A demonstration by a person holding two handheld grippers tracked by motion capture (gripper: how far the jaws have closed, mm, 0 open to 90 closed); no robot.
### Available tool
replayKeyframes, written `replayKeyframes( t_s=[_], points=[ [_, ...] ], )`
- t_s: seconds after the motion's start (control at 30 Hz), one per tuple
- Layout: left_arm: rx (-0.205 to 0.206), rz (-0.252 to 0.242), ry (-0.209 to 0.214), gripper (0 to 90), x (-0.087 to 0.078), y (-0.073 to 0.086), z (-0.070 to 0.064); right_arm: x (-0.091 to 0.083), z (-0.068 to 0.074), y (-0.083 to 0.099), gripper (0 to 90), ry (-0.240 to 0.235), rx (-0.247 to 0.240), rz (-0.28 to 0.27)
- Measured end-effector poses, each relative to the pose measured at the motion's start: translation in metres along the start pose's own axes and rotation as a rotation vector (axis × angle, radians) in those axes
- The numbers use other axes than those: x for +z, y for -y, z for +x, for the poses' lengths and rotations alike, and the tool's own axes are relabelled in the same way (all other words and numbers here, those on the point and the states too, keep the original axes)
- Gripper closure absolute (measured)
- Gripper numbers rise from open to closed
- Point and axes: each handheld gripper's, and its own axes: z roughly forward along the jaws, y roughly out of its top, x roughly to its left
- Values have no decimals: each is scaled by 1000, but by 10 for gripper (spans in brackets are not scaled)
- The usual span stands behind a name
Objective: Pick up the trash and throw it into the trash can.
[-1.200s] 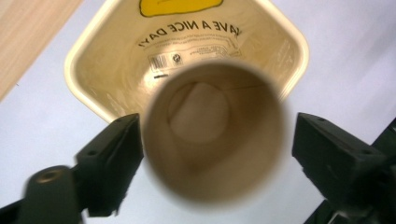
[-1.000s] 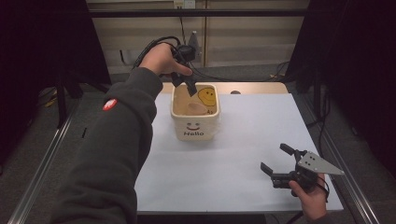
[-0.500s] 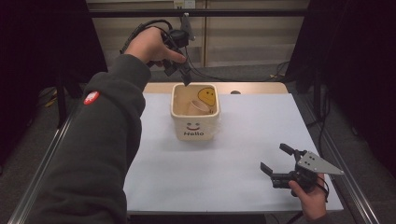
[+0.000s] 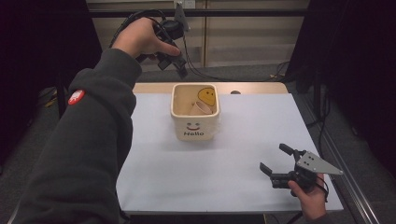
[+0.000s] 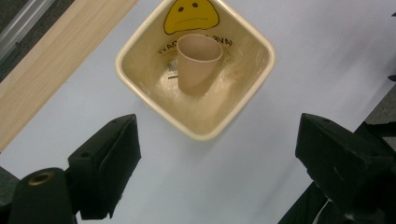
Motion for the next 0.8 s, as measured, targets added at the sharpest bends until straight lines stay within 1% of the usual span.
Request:
replayKeyframes(
  t_s=[0.03,0.07,0.1,0.2,0.23,0.27,0.3,0.33,0.37,0.4,0.43,0.47,0.57,0.63,0.7,0.73,0.8],
  points=[
    [-3,-9,-4,138,0,1,0,0,0,0,14,0,-1,0],
    [5,-6,-4,136,0,4,1,0,-1,0,14,-2,2,-2],
    [-6,-15,-2,135,0,5,0,0,-1,0,14,0,2,-1],
    [-2,-17,6,130,0,14,2,1,-1,0,14,-2,-4,3],
    [-4,-25,-2,129,1,18,2,1,0,0,14,0,3,3],
    [-6,-20,2,129,0,22,2,1,0,0,14,-4,-3,3],
    [-11,-39,1,130,1,25,2,1,1,0,14,-4,0,1],
    [-9,-31,7,129,0,29,2,1,0,0,14,-2,-5,2],
    [-14,-49,7,130,1,33,2,1,1,0,14,-3,0,4],
    [-11,-44,13,129,1,36,3,1,1,0,14,-2,0,4],
    [-8,-51,7,128,1,39,4,2,1,0,14,2,5,3],
    [-13,-58,1,126,2,44,4,2,1,0,14,-2,0,6],
    [-3,-83,11,123,3,55,5,2,1,0,14,-1,-6,5],
    [-7,-108,14,121,4,61,4,2,1,0,14,-5,-12,8],
    [2,-112,17,114,6,67,3,3,1,0,14,-5,-18,10],
    [9,-127,18,112,9,70,2,3,1,0,14,-7,-12,11],
    [23,-132,35,105,13,75,1,3,1,0,14,-7,-14,12]
  ],
)
